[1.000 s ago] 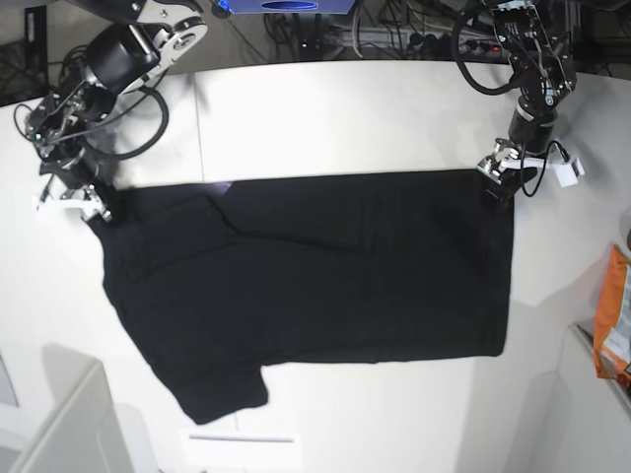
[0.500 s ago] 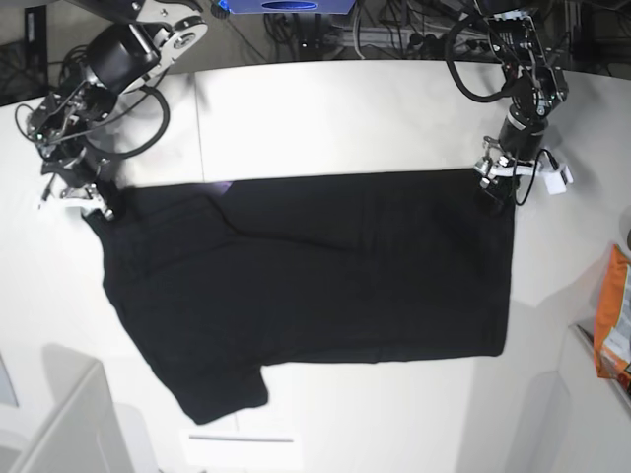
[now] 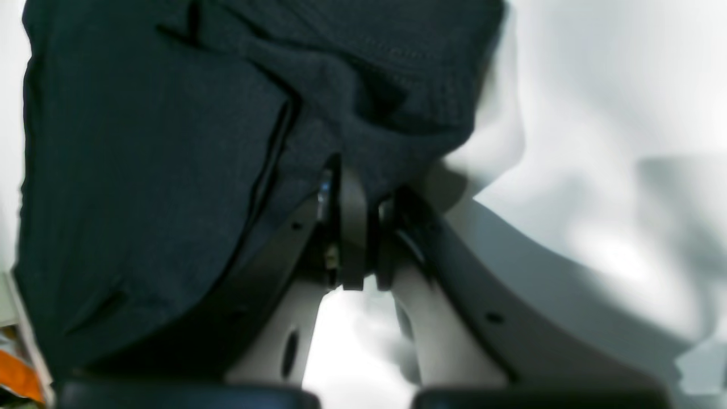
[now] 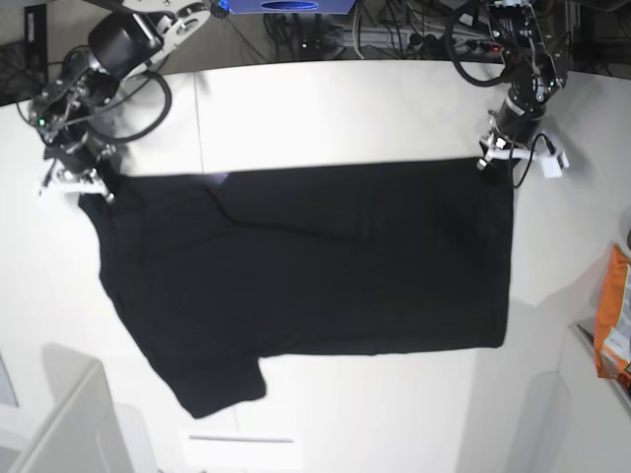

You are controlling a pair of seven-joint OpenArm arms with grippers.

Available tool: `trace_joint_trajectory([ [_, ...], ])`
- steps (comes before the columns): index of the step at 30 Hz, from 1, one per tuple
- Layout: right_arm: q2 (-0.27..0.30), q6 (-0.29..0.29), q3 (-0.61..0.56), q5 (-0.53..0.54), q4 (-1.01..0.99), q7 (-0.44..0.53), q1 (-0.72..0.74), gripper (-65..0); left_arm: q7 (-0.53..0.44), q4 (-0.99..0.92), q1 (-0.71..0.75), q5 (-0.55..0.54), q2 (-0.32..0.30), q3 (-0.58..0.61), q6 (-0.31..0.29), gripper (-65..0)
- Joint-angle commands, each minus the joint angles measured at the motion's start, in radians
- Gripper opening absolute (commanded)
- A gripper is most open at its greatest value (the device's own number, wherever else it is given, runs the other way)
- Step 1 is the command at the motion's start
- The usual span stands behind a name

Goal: Fold the T-shirt properly
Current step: 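Drag the shirt toward the robot base with both grippers holding the edge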

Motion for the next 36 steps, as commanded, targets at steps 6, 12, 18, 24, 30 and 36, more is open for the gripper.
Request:
trace_joint_trajectory([
  [6,0.005,-0.013,0.004,-0.036,0.082,-0.024,-0.068,-65.0,0.029,0.051,0.07,0.031,-0.027,-0.003,0.029,-65.0],
  [12,0.001,-0.013,0.007,-0.035,0.165,-0.108,-0.125,-65.0,0.029,0.116,0.159,0.027,-0.039,-0.003,0.029,-65.0],
  [18,-0.019,-0.013,0.009,-0.035,0.241,-0.136,-0.188,-65.0,0.026,0.171,0.221,0.028,-0.039,-0.004,0.029,-65.0],
  [24,-0.058,-0.013,0.036,-0.035,0.326,-0.136,-0.252,-65.0,0.028,0.185,0.263,0.028,-0.036,-0.058,0.027,-65.0],
  [30,-0.062,-0.013,0.033,-0.035,0.378,-0.136,-0.308,-65.0,0.028,0.183,0.301,0.03,-0.041,-0.097,0.026,-65.0],
  [36,-0.062,-0.013,0.03,-0.035,0.378,-0.136,-0.329,-65.0,0.028,0.183,0.32,0.031,-0.036,-0.09,0.024,-65.0],
])
